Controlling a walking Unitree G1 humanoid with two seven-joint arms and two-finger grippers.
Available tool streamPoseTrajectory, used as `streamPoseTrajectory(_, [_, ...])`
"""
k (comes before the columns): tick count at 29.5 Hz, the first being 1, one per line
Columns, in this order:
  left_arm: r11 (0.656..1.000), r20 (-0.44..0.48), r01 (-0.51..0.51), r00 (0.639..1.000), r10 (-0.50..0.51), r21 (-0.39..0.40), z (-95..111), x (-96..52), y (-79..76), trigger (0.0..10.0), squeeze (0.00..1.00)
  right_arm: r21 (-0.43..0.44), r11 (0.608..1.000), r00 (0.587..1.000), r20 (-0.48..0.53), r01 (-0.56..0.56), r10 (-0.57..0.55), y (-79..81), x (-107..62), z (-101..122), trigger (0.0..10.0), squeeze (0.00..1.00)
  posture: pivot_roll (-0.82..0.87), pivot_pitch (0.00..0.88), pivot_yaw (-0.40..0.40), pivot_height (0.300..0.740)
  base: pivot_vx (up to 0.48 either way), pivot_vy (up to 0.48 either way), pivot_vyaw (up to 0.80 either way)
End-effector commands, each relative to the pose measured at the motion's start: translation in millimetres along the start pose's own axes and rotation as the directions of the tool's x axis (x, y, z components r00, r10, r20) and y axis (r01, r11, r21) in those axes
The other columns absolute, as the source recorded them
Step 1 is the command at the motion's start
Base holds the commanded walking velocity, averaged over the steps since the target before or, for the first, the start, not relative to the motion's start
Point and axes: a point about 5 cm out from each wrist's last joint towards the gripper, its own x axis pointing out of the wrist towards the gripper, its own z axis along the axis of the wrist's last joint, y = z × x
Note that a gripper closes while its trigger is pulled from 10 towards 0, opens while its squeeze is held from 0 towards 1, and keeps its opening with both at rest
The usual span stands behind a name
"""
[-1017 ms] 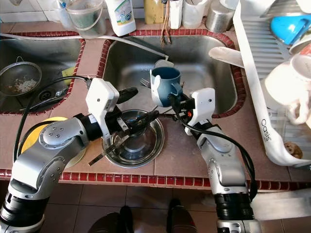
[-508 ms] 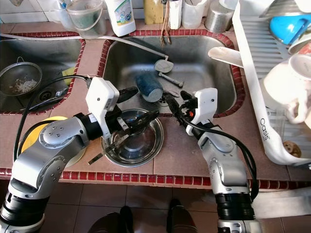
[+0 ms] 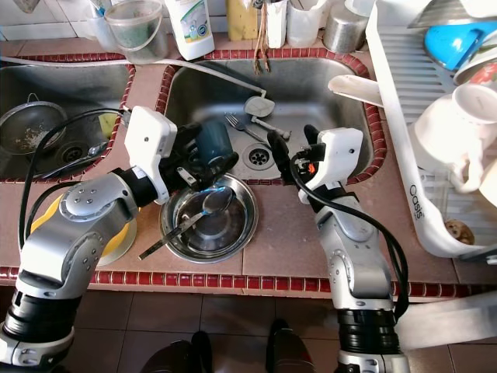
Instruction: Kitchen organization
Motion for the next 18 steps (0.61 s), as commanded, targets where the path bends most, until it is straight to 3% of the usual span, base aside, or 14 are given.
streamPoseTrajectory(1, [0.999, -0.004, -0.036, 0.999, 0.036, 0.011, -2, -2.6, 5.5, 10.0, 0.0, -0.017, 0.999, 0.999, 0.007, -0.037, 0.037, 10.4, -1.2, 1, 10.0, 0.0, -0.13, 0.2, 0.06, 0.74, 0.0, 0.0, 0.0])
streamPoseTrajectory(9, [0.99, -0.008, -0.138, 0.99, 0.138, -0.015, -13, 0.4, 18.5, 10.0, 0.0, -0.044, 0.998, 0.999, 0.009, -0.036, 0.036, 15.7, -1.7, 0, 10.0, 0.0, -0.13, 0.15, 0.052, 0.74, 0.0, 0.0, 0.0])
streamPoseTrajectory(18, [0.978, 0.034, -0.206, 0.978, 0.206, -0.019, -4, 1.1, 32.1, 10.0, 0.0, -0.063, 0.998, 0.999, 0.042, -0.015, 0.018, 15.2, -1.1, 6, 10.0, 0.0, -0.14, 0.112, 0.051, 0.74, 0.0, 0.0, 0.0])
